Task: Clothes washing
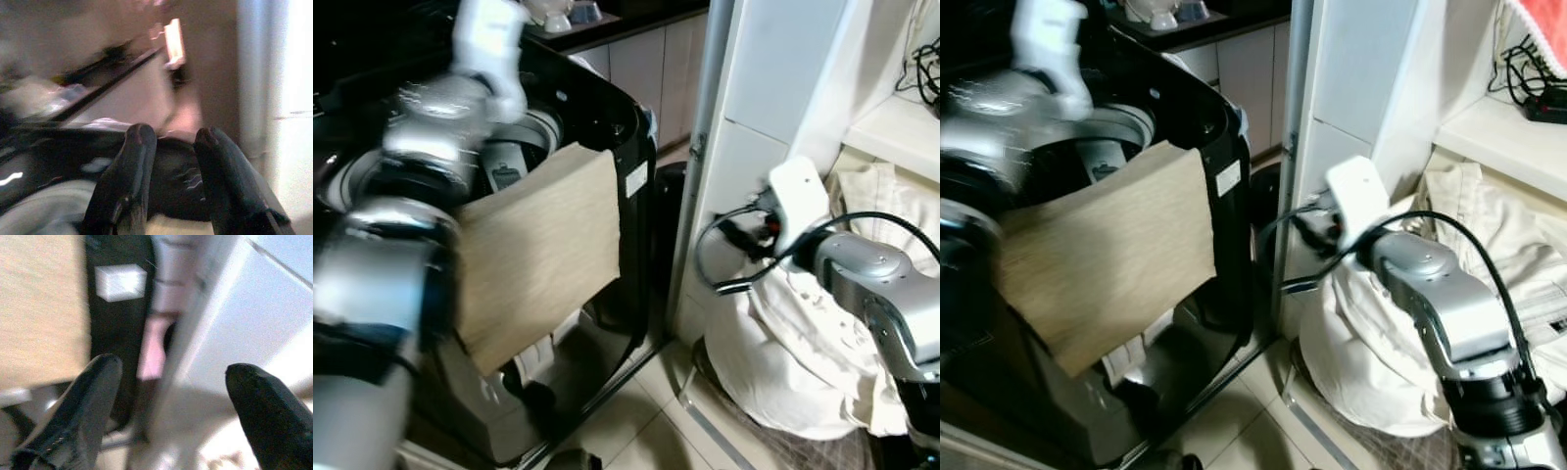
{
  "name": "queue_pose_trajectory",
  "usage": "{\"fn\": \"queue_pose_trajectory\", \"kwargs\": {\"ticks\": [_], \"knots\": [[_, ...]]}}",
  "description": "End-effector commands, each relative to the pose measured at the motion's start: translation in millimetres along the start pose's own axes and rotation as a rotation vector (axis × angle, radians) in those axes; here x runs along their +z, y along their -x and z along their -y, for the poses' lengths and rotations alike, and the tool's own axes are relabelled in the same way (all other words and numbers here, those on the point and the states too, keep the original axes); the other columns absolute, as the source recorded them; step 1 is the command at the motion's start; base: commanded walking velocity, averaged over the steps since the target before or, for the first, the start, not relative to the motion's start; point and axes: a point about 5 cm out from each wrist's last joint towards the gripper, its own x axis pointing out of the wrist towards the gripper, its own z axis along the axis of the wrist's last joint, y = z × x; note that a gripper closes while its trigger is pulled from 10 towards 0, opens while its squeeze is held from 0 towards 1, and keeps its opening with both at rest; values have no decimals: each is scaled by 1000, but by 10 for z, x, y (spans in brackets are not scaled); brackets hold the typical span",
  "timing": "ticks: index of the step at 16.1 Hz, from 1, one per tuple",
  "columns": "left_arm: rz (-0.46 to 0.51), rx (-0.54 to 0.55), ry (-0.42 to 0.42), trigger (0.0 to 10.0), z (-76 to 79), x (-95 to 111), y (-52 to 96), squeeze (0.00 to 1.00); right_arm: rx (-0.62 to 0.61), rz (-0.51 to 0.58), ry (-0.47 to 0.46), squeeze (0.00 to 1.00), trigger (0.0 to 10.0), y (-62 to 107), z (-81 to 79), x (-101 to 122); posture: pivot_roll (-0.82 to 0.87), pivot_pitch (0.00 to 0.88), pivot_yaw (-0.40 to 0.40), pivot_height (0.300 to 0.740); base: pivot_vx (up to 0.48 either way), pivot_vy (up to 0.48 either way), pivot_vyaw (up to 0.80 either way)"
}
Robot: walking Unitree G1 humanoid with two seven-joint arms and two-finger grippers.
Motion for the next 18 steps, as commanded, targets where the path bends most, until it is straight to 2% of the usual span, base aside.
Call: {"fn": "queue_pose_trajectory", "kwargs": {"ticks": [1,2,4,6,8,11,14,15,16,18], "knots": [[50,-179,71,10000,340,-142,-32,0,-141,-85,16,1000,10000,-7,307,-194,-103,0,82,740,0,0,0],[57,-218,75,10000,437,-180,-33,0,-174,-99,14,1000,10000,-10,373,-232,-103,0,82,740,0,0,0],[112,-392,126,10000,957,-301,6,0,-356,-137,-18,1000,10000,-24,765,-425,-111,0,83,740,0,0,0],[132,-439,151,10000,1136,-328,43,0,-443,-161,-32,1000,10000,-20,936,-535,-110,0,82,740,0,0,0],[117,-507,162,10000,1420,-444,177,0,-588,-192,-53,1000,10000,29,1232,-732,-106,0,78,740,0,0,0],[57,-530,156,10000,1529,-555,374,0,-641,-229,-100,1000,10000,50,1381,-913,-92,18,73,740,0,0,0],[1,-556,134,10000,1555,-596,561,0,-633,-432,-73,1000,10000,78,1364,-1229,-81,27,70,740,0,0,0],[-4,-576,141,10000,1562,-590,607,0,-687,-457,-88,980,10000,114,1391,-1270,-81,27,70,740,0,0,0],[-14,-592,142,10000,1570,-590,646,0,-714,-485,-104,0,10000,134,1392,-1320,-81,27,70,740,0,0,0],[-34,-605,136,10000,1587,-595,685,0,-707,-537,-134,0,10000,141,1345,-1420,-81,27,70,740,0,0,0]]}}
